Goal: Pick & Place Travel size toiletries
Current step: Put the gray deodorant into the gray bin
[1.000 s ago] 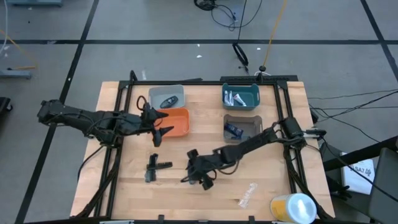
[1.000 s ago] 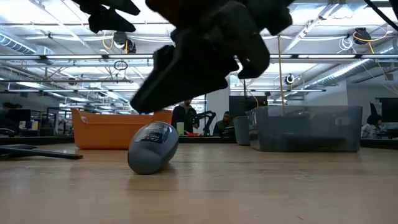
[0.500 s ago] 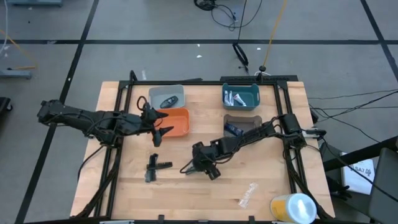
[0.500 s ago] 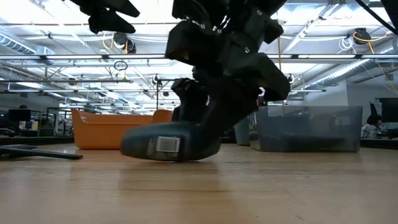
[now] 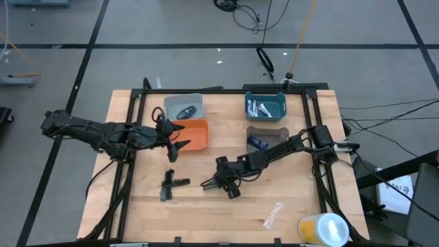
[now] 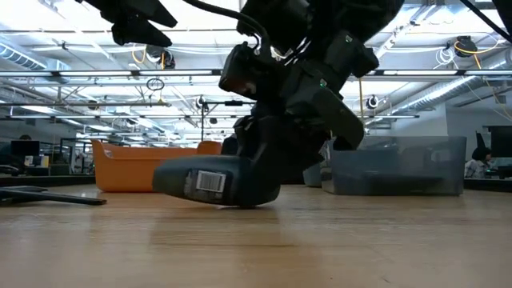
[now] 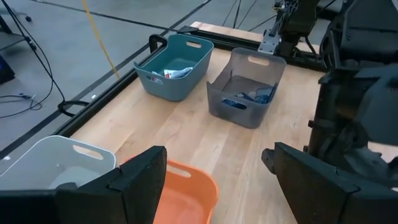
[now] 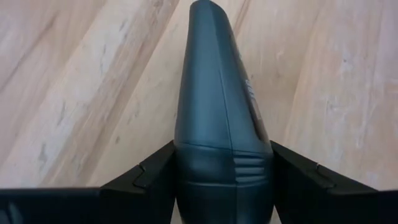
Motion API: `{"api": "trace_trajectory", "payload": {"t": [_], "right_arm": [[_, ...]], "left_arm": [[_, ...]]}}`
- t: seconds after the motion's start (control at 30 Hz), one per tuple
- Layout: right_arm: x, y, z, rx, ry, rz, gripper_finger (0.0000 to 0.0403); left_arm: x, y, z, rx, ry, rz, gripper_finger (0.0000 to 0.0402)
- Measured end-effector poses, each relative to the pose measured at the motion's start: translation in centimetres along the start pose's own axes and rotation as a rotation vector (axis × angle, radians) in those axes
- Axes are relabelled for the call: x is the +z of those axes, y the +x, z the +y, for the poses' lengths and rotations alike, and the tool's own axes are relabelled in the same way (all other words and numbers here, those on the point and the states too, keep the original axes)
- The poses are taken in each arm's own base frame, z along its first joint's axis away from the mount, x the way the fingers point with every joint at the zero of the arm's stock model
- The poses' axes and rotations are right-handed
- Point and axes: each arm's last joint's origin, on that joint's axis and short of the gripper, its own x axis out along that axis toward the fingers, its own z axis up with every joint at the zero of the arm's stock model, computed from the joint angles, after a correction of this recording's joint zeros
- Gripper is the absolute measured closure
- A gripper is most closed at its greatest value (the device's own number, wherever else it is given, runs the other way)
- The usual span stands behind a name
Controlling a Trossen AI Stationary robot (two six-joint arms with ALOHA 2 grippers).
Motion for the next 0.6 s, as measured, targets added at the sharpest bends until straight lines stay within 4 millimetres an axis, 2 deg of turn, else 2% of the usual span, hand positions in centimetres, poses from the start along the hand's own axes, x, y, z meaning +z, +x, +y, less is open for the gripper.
{"api": "trace_trajectory", "payload": {"t": [0.2, 0.33, 0.5, 0.6], "right_arm": [[0.1, -0.2, 0.1, -0.008, 0.029, -0.028, 0.0205], [0.7, -1.5, 0.1, -0.030, 0.040, -0.063, 0.0206], [2.0, -4.0, -0.5, -0.067, 0.026, -0.282, 0.0202], [1.1, -5.5, -0.9, -0.087, 0.029, -0.350, 0.0205]], "left_arm": [[-0.3, 0.0, 0.1, 0.008, 0.010, 0.030, 0.0110], [-0.5, 0.4, -0.1, 0.012, -0.004, 0.042, 0.0110], [-0.6, 0.7, -0.3, 0.010, 0.001, 0.051, 0.0110], [-0.9, 1.0, -0.4, 0.013, 0.018, 0.076, 0.0110]]}}
